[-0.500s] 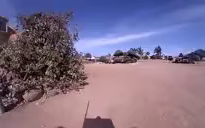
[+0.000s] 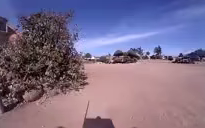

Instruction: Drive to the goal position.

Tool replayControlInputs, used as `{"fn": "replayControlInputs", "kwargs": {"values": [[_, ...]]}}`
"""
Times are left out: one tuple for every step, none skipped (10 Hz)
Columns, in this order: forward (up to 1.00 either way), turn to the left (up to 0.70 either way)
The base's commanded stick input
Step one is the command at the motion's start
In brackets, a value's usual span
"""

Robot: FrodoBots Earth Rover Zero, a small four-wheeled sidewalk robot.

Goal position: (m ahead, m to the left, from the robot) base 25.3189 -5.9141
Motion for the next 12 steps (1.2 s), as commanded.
{"fn": "replayControlInputs", "kwargs": {"values": [[0.0,-0.16],[0.0,-0.68],[0.0,-0.68],[0.0,-0.68],[0.0,-0.68],[0.0,-0.68],[0.0,-0.68],[0.0,-0.68],[0.0,-0.68],[0.0,-0.68],[0.0,-0.68],[0.0,-0.68]]}}
